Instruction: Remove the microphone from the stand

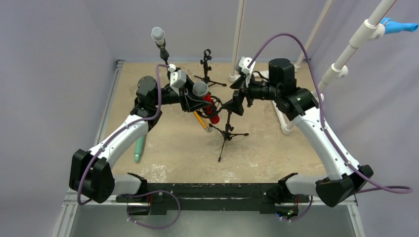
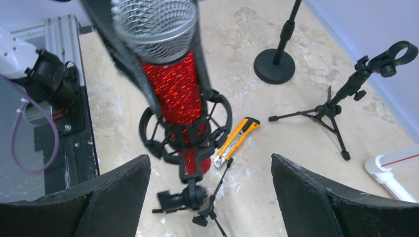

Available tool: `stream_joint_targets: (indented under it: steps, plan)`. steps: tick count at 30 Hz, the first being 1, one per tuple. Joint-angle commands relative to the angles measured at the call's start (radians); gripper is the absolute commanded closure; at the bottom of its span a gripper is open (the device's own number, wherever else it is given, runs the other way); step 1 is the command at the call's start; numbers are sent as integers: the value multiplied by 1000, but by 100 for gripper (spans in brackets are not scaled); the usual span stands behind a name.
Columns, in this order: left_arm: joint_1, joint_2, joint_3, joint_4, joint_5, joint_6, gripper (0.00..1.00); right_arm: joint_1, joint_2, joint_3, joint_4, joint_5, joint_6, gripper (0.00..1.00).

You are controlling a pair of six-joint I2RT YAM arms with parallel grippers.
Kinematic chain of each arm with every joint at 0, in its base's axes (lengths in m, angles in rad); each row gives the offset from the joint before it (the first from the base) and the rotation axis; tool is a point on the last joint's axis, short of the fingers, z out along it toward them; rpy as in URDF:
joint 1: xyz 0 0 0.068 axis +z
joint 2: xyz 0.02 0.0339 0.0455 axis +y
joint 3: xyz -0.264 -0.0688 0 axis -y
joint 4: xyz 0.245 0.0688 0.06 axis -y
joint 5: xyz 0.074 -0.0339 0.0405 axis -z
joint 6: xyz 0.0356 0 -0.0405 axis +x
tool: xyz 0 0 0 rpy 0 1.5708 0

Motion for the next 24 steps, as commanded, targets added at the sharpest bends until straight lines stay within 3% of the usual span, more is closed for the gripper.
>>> stream_joint_targets:
  steps: [1, 7, 24]
  plan:
    - [-11, -13, 38, -25, 14, 46, 100, 6, 88, 89, -4, 40, 129, 13]
    - [-12, -19, 53, -50, 6, 63, 100, 20, 178, 189, -84, 70, 117, 23]
    - [-23, -28, 110, -209, 1, 178, 100, 80, 241, 244, -189, 203, 20, 41]
